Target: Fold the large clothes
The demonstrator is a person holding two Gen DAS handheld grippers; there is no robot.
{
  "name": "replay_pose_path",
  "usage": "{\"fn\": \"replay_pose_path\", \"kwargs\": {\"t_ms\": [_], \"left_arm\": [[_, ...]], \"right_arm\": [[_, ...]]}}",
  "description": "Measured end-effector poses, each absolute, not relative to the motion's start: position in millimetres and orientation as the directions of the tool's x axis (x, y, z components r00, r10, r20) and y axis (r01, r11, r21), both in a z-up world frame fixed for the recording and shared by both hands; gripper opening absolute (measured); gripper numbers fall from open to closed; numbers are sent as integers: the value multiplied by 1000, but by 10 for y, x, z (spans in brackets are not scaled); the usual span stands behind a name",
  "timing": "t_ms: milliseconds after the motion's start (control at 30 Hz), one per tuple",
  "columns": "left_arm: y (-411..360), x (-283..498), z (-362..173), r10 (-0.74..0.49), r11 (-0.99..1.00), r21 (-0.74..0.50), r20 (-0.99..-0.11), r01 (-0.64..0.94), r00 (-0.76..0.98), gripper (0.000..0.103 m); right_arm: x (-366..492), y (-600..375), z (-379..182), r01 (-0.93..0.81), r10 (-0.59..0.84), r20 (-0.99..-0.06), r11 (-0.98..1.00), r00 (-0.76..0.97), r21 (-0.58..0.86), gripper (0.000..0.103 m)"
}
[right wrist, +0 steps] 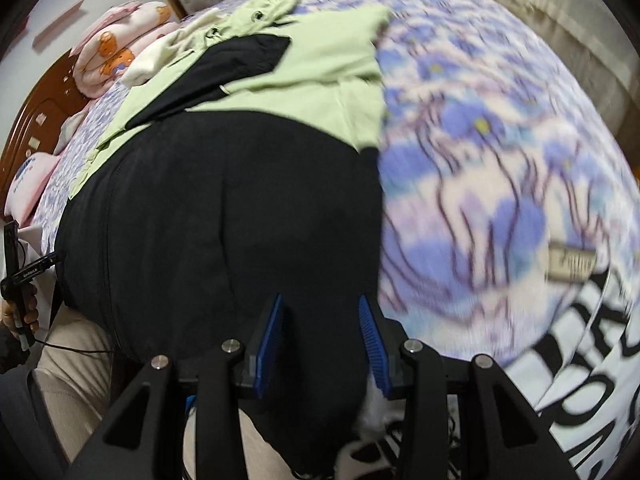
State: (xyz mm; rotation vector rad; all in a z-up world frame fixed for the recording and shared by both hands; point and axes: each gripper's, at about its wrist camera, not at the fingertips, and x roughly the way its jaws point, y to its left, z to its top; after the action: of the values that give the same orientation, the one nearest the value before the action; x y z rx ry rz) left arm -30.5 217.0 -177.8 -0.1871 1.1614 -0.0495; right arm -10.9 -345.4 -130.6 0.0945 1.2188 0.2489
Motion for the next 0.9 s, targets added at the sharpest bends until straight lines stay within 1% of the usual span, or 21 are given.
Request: {"fn": "replay_pose_path", "kwargs": {"t_ms": [267,300,333,400,500,567,600,633,667,700,733,767,800,867,900], "left_arm": [[2169,-260,-1834,-139,985,-166,-921,-46,363,73],[2170,-256,-1844,-143,984,-170,-922,-45,361,76],[2170,-242,-1858,-149,984,-175,-922,-43,357,80],[2168,-205,-1906,-168,981,-192,-927,-40,336,84],[2152,-166,-1924,-177,979,-200,-929,-40,325,84],[2173,-153,-1925,-194,975,-219,-926,-43,325,84],[2184,-153,-1924,-198,974,-224,-924,-43,327,81],[2184,-144,-1924,-203,972,-230,-922,-43,331,74],[2192,-147,-1919,-207,971,-234,-920,-44,333,69],[2199,-151,-1908,-214,969,-242,-917,-45,336,51],[2217,-150,-1888,-239,962,-270,-910,-46,339,22],[2239,-172,-1876,-275,951,-307,-902,-46,334,7],[2247,-174,-1862,-292,944,-325,-897,-48,332,5],[2201,-153,-1782,-312,939,-341,-888,-30,337,4],[2181,-143,-1733,-351,925,-379,-872,-18,340,3]], "right_arm": [[-276,-3620,-1573,-89,277,-923,961,268,263,40],[-277,-3620,-1582,-89,280,-922,960,268,266,40],[-273,-3614,-1592,-89,286,-921,958,265,272,40],[-251,-3589,-1611,-95,301,-919,953,255,286,40],[-220,-3487,-1640,-123,313,-920,949,236,291,42],[-208,-3417,-1644,-141,308,-923,949,231,282,40],[-202,-3399,-1631,-146,311,-923,948,229,283,35],[-193,-3367,-1619,-156,321,-919,944,229,291,19],[-185,-3330,-1597,-169,328,-916,941,231,294,13],[-172,-3305,-1582,-174,328,-916,940,231,293,11],[-161,-3248,-1539,-190,329,-913,938,239,288,10],[-171,-3201,-1483,-211,331,-909,936,252,282,9],[-165,-3153,-1435,-230,335,-905,933,262,279,9],[-134,-3044,-1292,-267,350,-892,923,286,277,8],[-117,-3013,-1230,-279,359,-885,919,297,279,8]]}}
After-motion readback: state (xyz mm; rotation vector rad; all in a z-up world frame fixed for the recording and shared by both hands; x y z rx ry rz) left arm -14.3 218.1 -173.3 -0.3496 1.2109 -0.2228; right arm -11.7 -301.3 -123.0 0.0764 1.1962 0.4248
